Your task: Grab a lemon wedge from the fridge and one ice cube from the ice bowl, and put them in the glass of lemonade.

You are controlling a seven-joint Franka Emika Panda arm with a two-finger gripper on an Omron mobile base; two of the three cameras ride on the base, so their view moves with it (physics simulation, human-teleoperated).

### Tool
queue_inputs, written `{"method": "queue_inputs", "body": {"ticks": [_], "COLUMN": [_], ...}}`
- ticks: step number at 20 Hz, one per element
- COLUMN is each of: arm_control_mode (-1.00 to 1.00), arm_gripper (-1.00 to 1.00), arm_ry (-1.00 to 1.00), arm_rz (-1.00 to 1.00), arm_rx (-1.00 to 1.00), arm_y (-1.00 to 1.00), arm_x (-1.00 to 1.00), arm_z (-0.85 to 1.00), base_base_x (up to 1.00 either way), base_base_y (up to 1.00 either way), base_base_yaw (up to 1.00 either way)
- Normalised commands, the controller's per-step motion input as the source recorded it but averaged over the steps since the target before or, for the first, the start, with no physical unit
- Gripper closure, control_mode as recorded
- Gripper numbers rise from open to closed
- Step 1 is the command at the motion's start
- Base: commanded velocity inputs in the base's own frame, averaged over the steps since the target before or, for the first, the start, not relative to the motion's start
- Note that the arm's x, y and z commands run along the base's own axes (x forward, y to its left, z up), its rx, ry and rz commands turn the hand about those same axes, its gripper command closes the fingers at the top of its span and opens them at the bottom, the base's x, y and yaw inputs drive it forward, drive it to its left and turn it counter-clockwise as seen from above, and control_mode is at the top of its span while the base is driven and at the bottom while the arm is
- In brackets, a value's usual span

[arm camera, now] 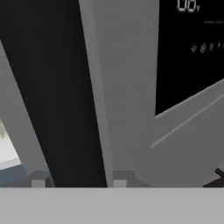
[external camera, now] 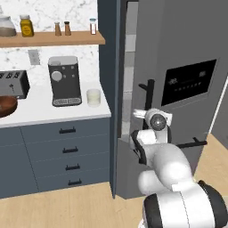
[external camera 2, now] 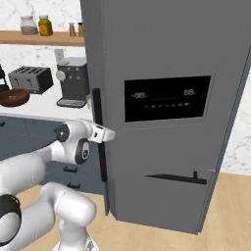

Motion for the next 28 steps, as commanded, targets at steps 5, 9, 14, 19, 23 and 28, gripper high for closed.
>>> {"method": "queue_inputs", "body": {"ticks": [5,9,14,19,23,28], "arm_control_mode": [-1.0,-1.0,-1.0,-1.0,-1.0,-1.0], "arm_gripper": [1.0,1.0,-1.0,-1.0,-1.0,-1.0], "arm_ry": [-0.03,-0.03,-0.32,-0.3,-0.11,0.0], "arm_rz": [-0.37,-0.4,-0.27,-0.06,-0.28,-0.27], "arm_rx": [0.1,0.08,-0.07,-0.34,-0.26,-0.04], "arm_y": [-1.0,-0.9,0.1,1.0,0.61,-0.32], "arm_x": [-1.0,-1.0,-1.0,-0.57,0.26,0.69], "arm_z": [0.98,0.87,0.06,-0.03,0.0,0.01], "base_base_x": [0.0,0.0,0.0,0.0,0.0,0.0], "base_base_y": [0.0,0.0,0.0,0.0,0.0,0.0], "base_base_yaw": [0.0,0.0,0.0,0.0,0.0,0.0]}}
